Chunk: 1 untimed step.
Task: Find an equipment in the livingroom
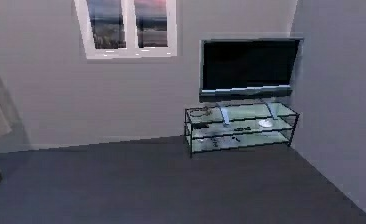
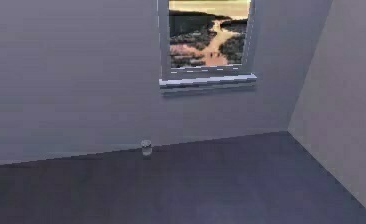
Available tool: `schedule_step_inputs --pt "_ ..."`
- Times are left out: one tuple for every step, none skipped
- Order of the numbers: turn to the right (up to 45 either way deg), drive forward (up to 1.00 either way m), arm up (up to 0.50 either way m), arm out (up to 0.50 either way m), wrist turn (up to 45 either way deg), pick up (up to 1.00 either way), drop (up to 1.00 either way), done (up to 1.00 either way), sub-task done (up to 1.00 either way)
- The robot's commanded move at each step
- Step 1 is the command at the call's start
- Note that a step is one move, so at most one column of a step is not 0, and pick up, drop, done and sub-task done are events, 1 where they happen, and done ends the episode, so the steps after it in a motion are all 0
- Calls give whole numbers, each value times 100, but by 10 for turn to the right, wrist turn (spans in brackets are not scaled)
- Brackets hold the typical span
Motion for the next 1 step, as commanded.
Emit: schedule_step_inputs --pt "-30 0 0 0 0 0 0 0 0"
